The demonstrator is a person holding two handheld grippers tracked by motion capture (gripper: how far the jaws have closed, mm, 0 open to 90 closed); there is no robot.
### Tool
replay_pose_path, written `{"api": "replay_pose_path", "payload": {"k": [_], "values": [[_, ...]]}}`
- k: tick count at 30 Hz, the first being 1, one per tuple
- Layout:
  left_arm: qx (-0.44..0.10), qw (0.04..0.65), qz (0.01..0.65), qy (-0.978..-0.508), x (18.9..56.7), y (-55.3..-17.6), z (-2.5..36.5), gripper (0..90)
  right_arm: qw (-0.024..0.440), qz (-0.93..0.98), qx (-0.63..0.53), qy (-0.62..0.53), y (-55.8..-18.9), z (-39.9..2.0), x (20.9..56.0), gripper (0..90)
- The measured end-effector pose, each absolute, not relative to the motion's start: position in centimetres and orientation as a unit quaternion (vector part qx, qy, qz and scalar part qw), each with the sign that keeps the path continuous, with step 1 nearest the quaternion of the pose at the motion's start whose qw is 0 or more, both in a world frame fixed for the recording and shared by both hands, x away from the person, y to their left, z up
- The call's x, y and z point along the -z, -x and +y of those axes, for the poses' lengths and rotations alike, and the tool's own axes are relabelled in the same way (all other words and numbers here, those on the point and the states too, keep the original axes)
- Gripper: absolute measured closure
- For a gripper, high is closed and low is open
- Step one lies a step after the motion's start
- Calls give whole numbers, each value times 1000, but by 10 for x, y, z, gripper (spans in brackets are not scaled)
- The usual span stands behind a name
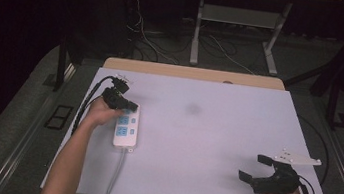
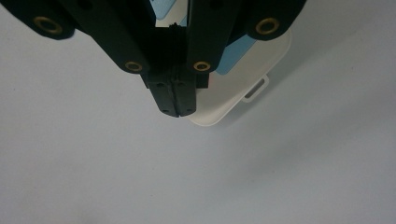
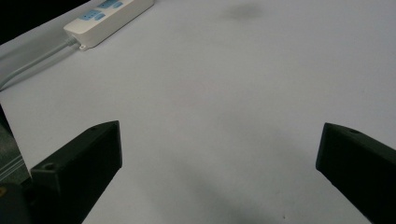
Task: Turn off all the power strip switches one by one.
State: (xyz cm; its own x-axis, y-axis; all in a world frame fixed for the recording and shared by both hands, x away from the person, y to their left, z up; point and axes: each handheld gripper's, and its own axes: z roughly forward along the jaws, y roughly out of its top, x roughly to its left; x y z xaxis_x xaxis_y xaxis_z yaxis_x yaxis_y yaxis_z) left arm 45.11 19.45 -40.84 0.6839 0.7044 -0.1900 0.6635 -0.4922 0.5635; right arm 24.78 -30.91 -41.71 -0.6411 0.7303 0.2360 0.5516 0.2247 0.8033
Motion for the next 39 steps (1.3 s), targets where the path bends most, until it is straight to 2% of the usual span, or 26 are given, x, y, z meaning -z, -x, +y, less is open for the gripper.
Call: {"api": "replay_pose_path", "payload": {"k": [14,30,39], "values": [[-40,303,395,-866,407,-450,192,895,96,776,-466,-414,-249,-309,418,0],[-64,362,391,-844,382,-436,199,888,95,773,-467,-418,-249,-310,418,0],[-46,407,403,-819,368,-420,202,476,96,775,-466,-416,-249,-309,418,0]]}}
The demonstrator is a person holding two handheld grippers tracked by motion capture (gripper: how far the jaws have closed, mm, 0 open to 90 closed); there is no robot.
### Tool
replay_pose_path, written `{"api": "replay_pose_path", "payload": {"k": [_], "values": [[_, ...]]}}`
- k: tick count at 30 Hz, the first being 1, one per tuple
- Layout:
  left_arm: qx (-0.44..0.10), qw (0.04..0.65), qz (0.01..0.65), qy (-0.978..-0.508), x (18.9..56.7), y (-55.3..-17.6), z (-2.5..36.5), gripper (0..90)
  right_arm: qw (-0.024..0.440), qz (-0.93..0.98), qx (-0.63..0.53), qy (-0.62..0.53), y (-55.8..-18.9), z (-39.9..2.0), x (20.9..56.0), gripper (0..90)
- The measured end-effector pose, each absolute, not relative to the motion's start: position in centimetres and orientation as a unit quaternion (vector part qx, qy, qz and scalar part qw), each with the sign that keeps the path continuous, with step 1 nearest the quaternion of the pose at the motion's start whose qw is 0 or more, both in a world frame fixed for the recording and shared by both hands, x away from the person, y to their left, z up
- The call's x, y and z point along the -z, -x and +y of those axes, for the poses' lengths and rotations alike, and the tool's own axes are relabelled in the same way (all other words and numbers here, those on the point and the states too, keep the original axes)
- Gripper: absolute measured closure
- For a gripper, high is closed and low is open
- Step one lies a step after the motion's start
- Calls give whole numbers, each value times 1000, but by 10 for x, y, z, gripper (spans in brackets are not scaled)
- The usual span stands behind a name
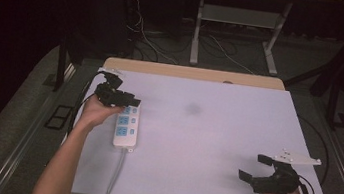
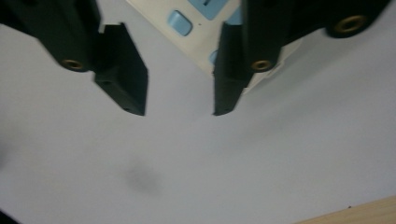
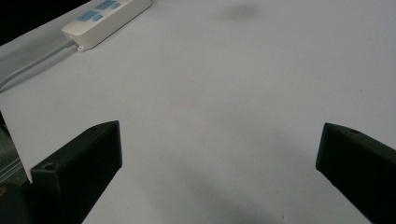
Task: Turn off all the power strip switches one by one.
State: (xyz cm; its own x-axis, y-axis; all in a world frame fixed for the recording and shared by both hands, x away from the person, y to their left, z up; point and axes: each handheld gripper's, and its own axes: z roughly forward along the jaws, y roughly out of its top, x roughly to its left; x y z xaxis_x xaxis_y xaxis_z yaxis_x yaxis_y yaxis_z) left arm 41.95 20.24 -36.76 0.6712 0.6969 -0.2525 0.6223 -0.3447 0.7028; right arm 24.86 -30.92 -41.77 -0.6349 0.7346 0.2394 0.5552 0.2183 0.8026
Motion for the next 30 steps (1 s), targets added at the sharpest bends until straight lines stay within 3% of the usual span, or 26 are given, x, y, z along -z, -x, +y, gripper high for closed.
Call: {"api": "replay_pose_path", "payload": {"k": [9,16,30], "values": [[-56,450,402,-795,363,-388,205,157,96,772,-469,-417,-248,-309,417,0],[-79,452,407,-790,368,-363,200,0,96,772,-471,-416,-248,-308,417,0],[-100,474,387,-785,386,-313,194,0,96,763,-479,-423,-247,-311,416,0]]}}
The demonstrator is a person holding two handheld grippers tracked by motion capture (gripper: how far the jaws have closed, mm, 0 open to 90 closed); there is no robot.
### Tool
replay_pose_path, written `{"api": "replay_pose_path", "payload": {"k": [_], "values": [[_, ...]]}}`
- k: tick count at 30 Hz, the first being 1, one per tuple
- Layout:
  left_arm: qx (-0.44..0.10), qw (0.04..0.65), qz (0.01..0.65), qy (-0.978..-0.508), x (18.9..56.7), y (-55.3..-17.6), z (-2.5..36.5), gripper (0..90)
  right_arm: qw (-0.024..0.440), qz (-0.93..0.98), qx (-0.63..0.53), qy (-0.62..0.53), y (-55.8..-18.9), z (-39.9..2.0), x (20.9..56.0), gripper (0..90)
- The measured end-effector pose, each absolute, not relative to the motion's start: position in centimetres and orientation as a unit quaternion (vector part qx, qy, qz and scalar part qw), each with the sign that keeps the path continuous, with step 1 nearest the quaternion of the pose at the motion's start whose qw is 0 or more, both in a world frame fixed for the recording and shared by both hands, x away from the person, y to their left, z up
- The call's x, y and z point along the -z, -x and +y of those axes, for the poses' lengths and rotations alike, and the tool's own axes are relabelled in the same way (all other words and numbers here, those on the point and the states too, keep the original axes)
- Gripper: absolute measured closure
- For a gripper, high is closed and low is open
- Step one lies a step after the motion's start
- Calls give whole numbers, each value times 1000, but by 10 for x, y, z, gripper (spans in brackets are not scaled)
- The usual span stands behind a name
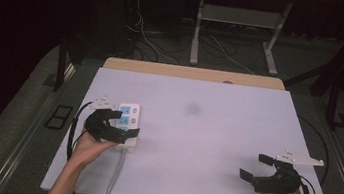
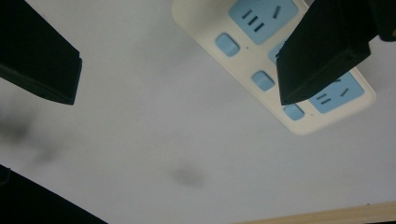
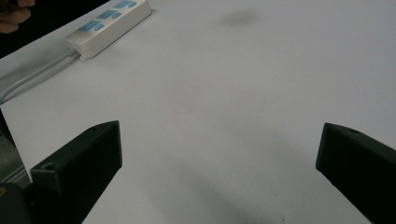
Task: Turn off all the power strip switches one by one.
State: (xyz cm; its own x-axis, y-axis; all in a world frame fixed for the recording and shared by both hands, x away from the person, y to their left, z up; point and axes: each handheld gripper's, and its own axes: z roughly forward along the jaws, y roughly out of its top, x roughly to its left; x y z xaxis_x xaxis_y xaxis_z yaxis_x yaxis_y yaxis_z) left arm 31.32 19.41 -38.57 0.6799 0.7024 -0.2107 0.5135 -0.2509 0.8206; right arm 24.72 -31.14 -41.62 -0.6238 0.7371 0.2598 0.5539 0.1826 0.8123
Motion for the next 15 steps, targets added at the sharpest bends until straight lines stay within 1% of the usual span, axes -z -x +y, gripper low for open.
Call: {"api": "replay_pose_path", "payload": {"k": [4,11,15], "values": [[-100,467,378,-793,393,-302,190,0,94,762,-483,-421,-246,-311,416,0],[-101,479,376,-787,405,-283,192,0,91,759,-484,-426,-244,-311,417,0],[-96,486,370,-786,411,-279,193,0,91,757,-485,-428,-243,-311,417,0]]}}
